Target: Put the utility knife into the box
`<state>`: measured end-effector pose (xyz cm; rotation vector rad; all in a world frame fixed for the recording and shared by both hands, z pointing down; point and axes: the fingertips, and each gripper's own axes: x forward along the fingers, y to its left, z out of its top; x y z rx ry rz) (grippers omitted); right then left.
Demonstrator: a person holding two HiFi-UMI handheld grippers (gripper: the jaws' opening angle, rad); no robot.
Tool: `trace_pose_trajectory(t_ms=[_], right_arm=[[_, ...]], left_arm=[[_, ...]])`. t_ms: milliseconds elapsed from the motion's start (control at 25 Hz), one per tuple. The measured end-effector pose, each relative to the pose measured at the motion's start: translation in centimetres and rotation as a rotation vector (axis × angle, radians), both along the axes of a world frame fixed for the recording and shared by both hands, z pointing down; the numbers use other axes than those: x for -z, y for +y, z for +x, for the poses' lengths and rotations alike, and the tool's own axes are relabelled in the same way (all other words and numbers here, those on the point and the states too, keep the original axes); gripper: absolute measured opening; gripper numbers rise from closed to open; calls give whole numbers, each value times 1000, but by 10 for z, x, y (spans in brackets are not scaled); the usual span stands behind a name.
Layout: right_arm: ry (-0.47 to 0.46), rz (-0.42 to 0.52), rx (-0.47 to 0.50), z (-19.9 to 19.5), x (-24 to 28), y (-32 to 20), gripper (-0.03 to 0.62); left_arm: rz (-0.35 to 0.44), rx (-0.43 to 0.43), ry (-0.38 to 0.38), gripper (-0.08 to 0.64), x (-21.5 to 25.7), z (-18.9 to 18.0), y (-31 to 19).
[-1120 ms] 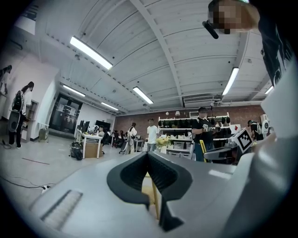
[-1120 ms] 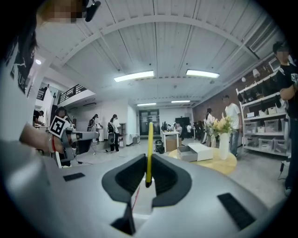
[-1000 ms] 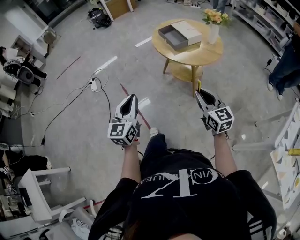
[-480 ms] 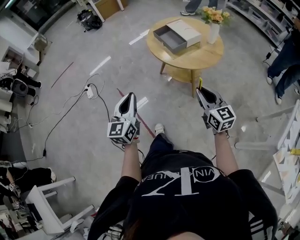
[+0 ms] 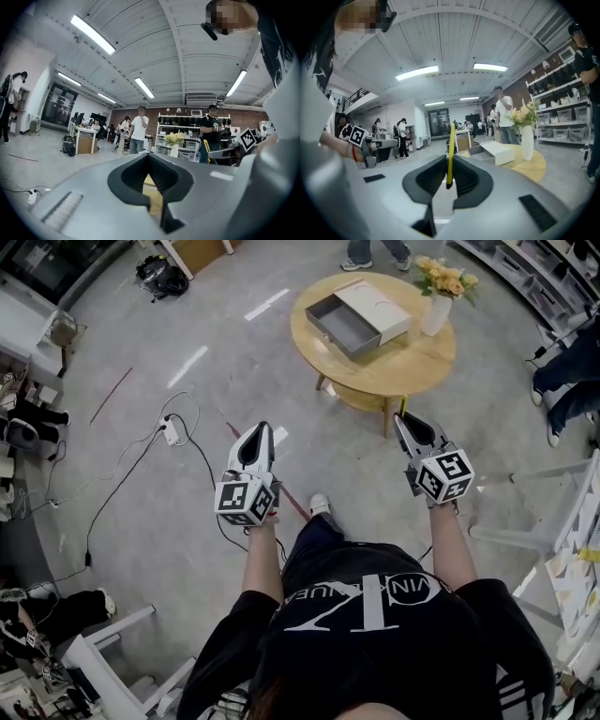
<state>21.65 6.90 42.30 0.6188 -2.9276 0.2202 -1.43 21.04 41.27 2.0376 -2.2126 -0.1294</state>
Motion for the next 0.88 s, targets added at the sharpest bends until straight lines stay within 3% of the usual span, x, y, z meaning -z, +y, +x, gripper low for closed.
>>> trace_pose_trajectory(t_ms=[560, 880], right_arm=[[9, -5, -58, -80, -2, -57, 51], [11, 0, -86, -115, -5, -68, 51]], left_arm=[[-2, -59, 10, 11, -5, -89, -75], [2, -77, 10, 11, -13, -131, -87]])
